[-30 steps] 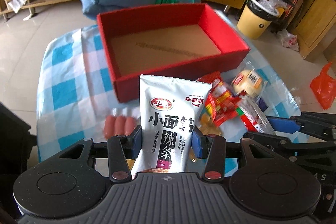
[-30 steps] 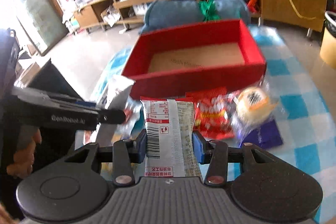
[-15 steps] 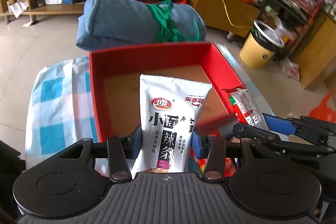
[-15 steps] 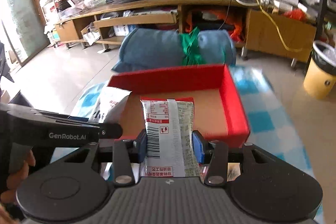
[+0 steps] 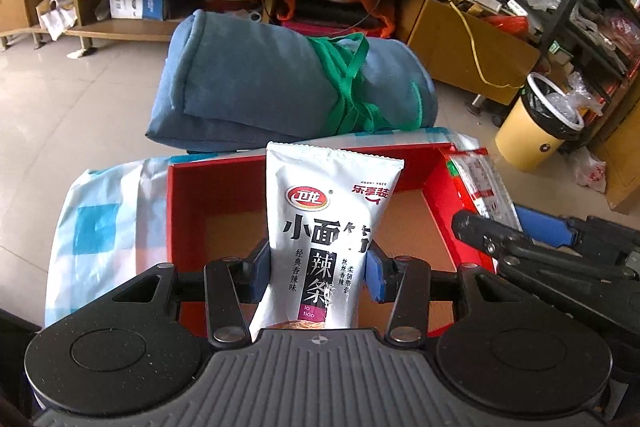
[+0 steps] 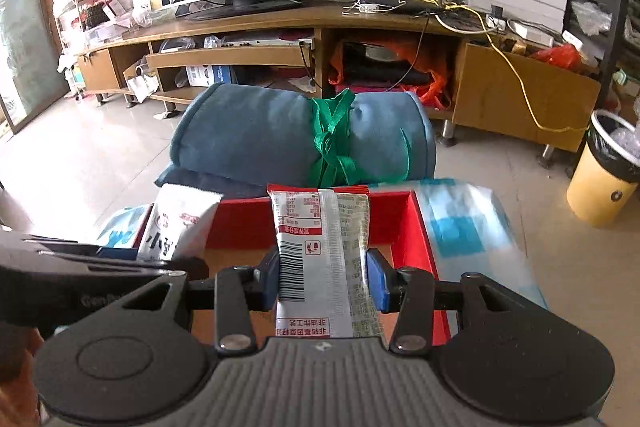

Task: Organize snacks
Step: 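Lift and carry both held snacks over the red box with both tools, then lower both snacks into the red box and open both tools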

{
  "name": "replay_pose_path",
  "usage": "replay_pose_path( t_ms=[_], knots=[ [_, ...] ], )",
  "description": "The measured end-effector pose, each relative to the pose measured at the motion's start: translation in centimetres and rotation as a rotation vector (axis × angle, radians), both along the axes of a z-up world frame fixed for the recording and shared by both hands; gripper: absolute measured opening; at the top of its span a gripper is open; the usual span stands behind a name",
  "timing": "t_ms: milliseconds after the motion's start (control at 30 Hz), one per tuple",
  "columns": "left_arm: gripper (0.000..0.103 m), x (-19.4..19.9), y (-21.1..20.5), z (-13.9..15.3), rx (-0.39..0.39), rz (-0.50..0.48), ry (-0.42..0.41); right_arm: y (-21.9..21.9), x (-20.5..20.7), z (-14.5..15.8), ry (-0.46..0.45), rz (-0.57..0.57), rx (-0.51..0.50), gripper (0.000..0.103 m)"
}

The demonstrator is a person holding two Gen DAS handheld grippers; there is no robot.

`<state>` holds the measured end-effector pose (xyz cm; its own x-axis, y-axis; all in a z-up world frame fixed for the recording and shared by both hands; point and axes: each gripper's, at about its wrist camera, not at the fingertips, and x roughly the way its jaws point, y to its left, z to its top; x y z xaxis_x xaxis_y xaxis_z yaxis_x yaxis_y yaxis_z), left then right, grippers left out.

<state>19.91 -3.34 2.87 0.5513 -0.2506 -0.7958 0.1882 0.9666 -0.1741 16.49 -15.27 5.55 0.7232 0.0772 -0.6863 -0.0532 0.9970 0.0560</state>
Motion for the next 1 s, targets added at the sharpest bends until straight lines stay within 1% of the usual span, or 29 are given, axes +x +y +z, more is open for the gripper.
replay_pose_path(
  t_ms=[233, 533, 800, 1000],
  knots=[
    [0.055, 1.7, 0.2, -1.9, 0.040, 0.052, 0.036, 0.1, 2.3, -2.2, 0.035, 0.003, -0.041, 0.039],
    [0.055, 2.6, 0.0, -4.3, 0.097, 0.070, 0.094, 0.5, 4.0, -5.2, 0.087, 0.009, -0.077, 0.039],
    [0.055, 3.0, -0.1, -5.6, 0.129, 0.073, 0.126, 0.7, 4.7, -7.4, 0.125, 0.018, -0.101, 0.039],
    [0.056, 3.2, -0.1, -5.9, 0.152, 0.075, 0.126, 0.7, 5.0, -8.0, 0.142, 0.018, -0.110, 0.039]
  ],
)
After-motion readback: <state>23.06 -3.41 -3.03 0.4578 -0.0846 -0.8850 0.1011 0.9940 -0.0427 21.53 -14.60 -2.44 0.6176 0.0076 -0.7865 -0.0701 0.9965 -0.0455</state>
